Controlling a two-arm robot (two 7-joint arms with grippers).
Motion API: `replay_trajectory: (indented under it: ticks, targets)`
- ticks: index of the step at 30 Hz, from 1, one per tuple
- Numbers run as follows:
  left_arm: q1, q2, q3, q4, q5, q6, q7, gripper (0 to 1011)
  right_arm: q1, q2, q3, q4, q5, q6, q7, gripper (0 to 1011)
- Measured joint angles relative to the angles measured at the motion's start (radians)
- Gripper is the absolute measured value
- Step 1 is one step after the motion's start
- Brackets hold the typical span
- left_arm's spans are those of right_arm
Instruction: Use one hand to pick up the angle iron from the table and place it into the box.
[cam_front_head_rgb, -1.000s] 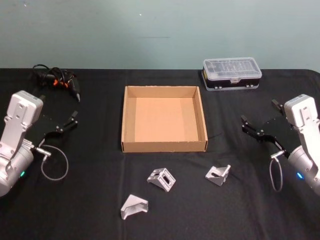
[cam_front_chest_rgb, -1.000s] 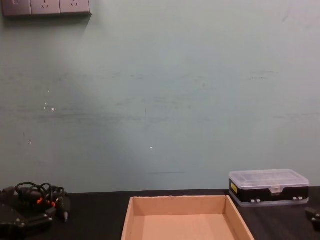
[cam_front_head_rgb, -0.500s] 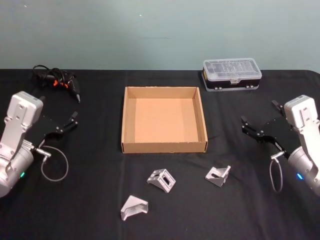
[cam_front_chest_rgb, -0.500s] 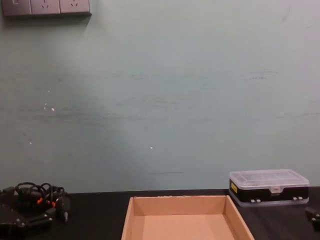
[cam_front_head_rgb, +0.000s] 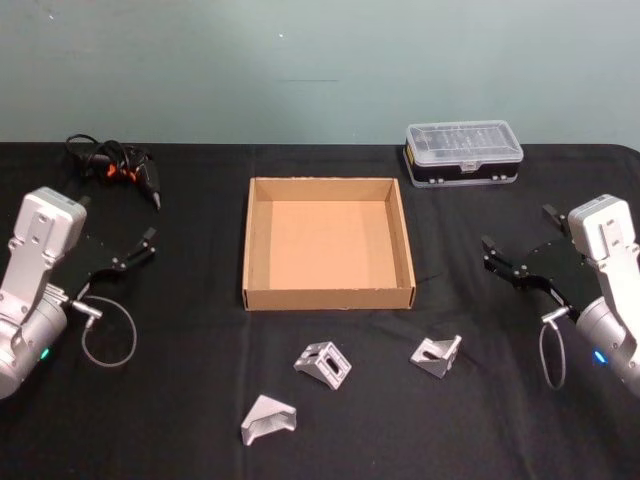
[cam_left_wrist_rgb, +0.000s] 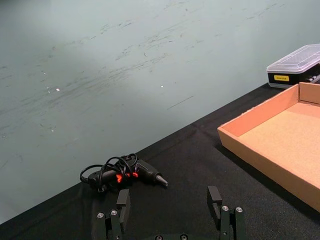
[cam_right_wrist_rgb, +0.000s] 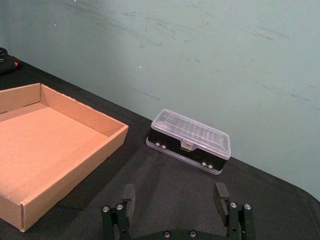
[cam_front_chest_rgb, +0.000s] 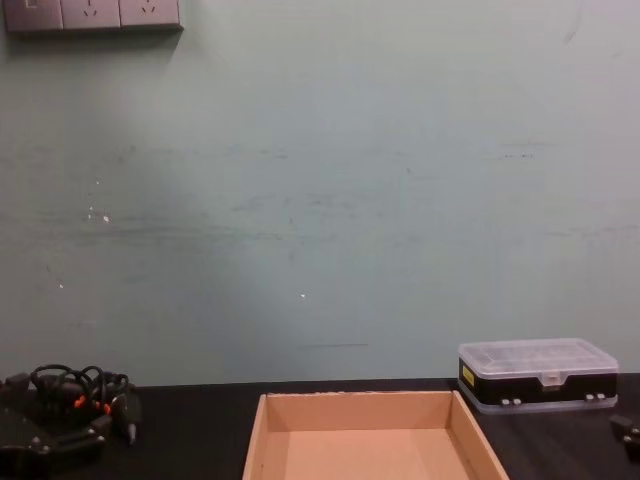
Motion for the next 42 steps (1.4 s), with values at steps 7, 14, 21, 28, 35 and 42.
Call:
replay_trajectory:
  ticks: [7, 14, 21, 28, 35, 42]
  targets:
    - [0.000, 0.000, 0.000, 0.000, 0.000, 0.000, 0.000, 1012, -0.002, 0.000, 0.004, -0.001, 0.002, -0.001, 0.005, 1003]
    - [0.000, 0.000, 0.000, 0.000, 0.000, 0.000, 0.000, 1011, -0.049, 0.017, 0.047, -0.076, 0.049, 0.008, 0.058, 1003]
    - [0.000, 0.000, 0.000, 0.000, 0.000, 0.000, 0.000, 1011, -0.141, 0.068, 0.099, -0.214, 0.128, 0.077, 0.112, 1003]
    - [0.000, 0.000, 0.000, 0.000, 0.000, 0.000, 0.000, 1011, -0.246, 0.145, 0.149, -0.343, 0.226, 0.157, 0.214, 1003]
    - [0.000, 0.000, 0.000, 0.000, 0.000, 0.000, 0.000, 1011, -0.313, 0.180, 0.164, -0.402, 0.266, 0.207, 0.282, 1003]
    - [0.000, 0.000, 0.000, 0.000, 0.000, 0.000, 0.000, 1011, -0.329, 0.169, 0.143, -0.409, 0.257, 0.238, 0.315, 1003]
